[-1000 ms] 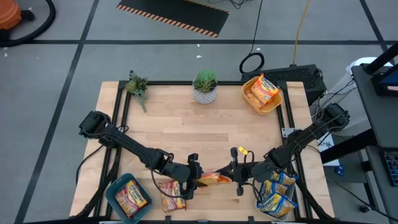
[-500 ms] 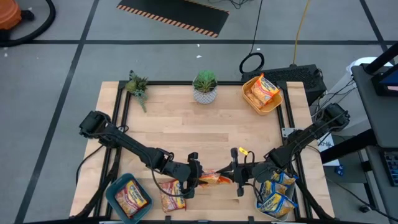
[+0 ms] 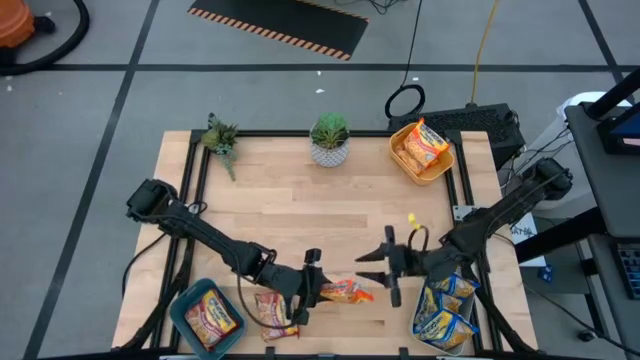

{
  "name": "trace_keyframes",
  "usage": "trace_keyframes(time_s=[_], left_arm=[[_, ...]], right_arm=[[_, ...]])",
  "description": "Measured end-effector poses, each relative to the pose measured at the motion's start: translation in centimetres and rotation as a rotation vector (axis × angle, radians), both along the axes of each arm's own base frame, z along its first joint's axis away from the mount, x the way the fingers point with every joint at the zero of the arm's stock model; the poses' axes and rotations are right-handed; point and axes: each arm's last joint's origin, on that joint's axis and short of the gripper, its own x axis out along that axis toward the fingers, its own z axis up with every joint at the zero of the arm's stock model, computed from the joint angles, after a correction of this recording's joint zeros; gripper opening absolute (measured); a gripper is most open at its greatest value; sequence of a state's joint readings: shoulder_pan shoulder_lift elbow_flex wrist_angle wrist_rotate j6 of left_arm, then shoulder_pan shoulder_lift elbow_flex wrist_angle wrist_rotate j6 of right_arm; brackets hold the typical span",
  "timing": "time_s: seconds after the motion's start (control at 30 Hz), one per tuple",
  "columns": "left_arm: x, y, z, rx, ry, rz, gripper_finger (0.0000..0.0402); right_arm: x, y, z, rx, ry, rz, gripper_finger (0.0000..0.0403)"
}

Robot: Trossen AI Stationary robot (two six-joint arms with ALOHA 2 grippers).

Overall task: Sort Maruchan noodles
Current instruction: Put the orange noodle pack into the yellow bin

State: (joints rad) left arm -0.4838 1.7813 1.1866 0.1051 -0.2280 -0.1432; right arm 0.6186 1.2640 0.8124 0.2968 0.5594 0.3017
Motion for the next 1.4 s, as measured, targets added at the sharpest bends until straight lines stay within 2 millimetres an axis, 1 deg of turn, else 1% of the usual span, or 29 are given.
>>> trace_keyframes(time_s=[0.07,0.13,0.27,0.33,0.47,0.6,0.73,0.93,1.07,1.23,1.4], left_arm=[[0.0,-0.2,0.2,0.026,-0.032,0.013,0.0137],[0.0,-0.3,0.3,0.043,-0.054,0.035,0.0137],[0.2,-0.2,0.6,0.045,-0.089,0.076,0.0138],[0.2,-0.1,0.6,0.046,-0.092,0.083,0.0138],[0.2,-0.1,0.7,0.046,-0.094,0.086,0.0138],[0.3,0.0,0.6,0.047,-0.093,0.089,0.0138],[0.4,0.3,0.6,0.044,-0.091,0.098,0.0138],[0.4,0.4,0.6,0.043,-0.083,0.106,0.0138],[0.4,0.5,0.5,0.032,-0.076,0.115,0.0138],[0.6,0.8,0.5,0.024,-0.074,0.127,0.0138],[0.6,0.9,0.5,0.016,-0.072,0.133,0.0138]], right_arm=[[-0.5,-0.4,0.6,0.147,0.003,-0.028,0.0161],[-1.0,-0.3,1.0,0.249,0.004,-0.028,0.0174],[-1.7,0.6,1.1,0.298,0.005,0.006,0.0182],[-1.9,0.9,1.1,0.28,0.002,0.008,0.0182],[-2.0,1.2,0.8,0.161,0.005,0.008,0.0184],[-2.0,1.4,0.4,0.094,0.019,0.028,0.0204],[-1.8,1.5,0.0,0.047,0.036,0.032,0.0247],[-1.3,1.7,-0.7,0.025,0.063,0.054,0.0333],[-0.8,1.7,-1.3,-0.031,0.079,0.049,0.0368],[0.1,1.2,-2.3,-0.082,0.107,0.023,0.0377],[1.1,0.7,-3.2,-0.037,0.155,0.062,0.0375]])
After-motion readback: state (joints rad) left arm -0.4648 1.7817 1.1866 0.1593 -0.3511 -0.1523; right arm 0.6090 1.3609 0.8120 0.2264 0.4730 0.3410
